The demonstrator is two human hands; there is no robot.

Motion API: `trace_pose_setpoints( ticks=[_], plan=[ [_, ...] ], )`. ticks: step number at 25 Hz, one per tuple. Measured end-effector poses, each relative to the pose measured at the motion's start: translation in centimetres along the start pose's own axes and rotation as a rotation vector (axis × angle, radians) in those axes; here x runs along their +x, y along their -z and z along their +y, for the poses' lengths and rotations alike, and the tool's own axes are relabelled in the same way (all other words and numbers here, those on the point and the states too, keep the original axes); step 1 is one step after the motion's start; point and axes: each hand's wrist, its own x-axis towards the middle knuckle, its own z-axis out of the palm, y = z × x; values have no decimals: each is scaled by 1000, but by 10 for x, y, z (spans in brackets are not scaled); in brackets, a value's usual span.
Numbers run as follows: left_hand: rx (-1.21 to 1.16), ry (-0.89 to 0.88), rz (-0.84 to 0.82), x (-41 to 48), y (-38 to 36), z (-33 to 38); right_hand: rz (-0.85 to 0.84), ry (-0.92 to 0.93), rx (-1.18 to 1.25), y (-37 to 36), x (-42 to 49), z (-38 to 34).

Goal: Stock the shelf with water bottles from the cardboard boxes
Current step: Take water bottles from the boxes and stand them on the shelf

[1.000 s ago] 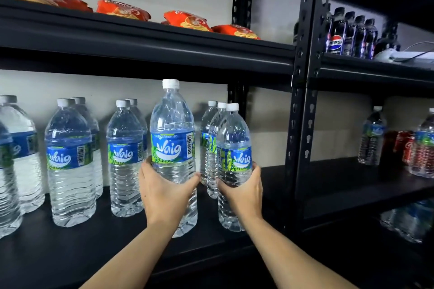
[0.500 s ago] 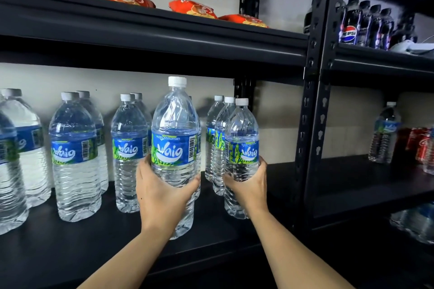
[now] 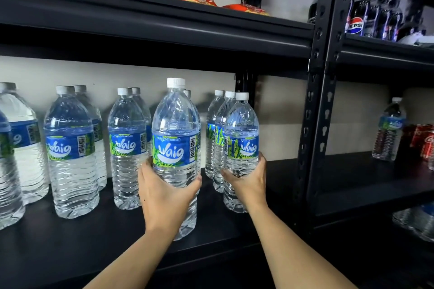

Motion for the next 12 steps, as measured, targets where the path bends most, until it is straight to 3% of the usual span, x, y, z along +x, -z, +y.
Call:
trace_pose_setpoints(
  ticks=[5, 8, 12],
  plan=[
    [-5, 18, 1, -2, -6, -2, -192, 38, -181, 23, -7, 16],
    [-31, 49, -1, -4, -12, -2, -441, 14, -515, 45, -9, 39],
    [-27, 49, -5, -6, -23, -1, -505, 20, -874, 44, -7, 54]
  ],
)
